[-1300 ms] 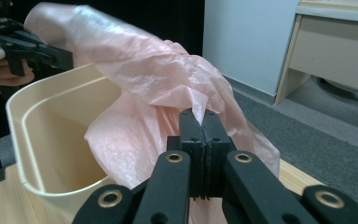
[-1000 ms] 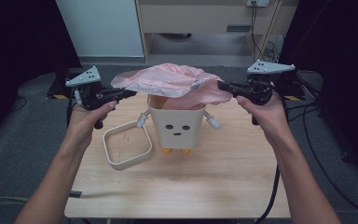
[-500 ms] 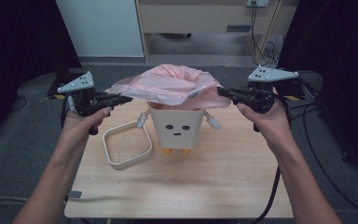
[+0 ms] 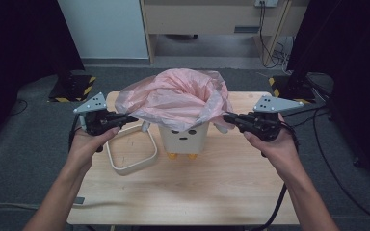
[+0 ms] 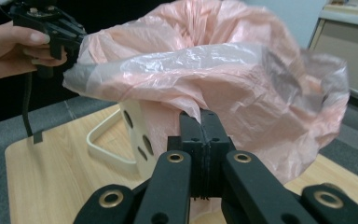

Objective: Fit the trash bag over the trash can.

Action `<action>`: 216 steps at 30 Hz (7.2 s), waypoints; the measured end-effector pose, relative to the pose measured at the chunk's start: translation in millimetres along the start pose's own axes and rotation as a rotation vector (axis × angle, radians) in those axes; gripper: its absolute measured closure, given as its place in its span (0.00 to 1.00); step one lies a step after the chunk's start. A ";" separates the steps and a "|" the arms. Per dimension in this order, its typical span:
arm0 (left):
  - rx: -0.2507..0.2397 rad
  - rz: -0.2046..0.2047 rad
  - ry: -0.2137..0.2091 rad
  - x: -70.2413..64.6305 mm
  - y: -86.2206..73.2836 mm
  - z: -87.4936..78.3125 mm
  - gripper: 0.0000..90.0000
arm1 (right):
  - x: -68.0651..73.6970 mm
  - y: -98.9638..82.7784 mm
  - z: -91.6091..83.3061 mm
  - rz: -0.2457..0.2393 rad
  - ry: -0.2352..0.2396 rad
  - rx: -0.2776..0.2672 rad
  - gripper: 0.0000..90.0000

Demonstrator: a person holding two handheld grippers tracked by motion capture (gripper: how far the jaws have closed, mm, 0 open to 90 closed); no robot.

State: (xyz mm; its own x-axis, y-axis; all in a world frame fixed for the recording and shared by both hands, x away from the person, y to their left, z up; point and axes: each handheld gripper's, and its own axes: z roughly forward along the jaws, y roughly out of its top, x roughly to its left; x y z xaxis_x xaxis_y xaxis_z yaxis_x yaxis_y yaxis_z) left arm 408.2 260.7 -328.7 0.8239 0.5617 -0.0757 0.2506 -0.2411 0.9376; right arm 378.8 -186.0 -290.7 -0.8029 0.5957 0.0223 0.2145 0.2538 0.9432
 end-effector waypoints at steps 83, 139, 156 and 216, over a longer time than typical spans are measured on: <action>-0.010 -0.039 0.062 2.1 -23.8 2.2 1.00 | -9.7 -0.5 28.0 -0.015 0.062 0.031 1.00; 0.136 -0.079 0.154 22.1 -92.2 24.6 1.00 | -8.7 -108.6 39.3 0.041 0.015 0.248 1.00; 0.129 -0.070 0.150 16.5 -90.8 24.2 1.00 | -11.2 -104.6 22.8 0.078 0.006 0.172 0.83; 0.136 -0.098 0.178 26.3 -100.6 27.6 1.00 | -56.1 -61.1 49.1 0.147 -0.259 0.279 1.00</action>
State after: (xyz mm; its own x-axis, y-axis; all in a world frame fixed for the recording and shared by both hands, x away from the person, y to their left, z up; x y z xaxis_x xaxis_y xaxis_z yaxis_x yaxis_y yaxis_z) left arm 418.7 277.9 -434.4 0.6926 0.7154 -0.0918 0.4013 -0.2764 0.8733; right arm 438.0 -197.5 -365.9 -0.5933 0.8044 0.0318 0.4877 0.3277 0.8092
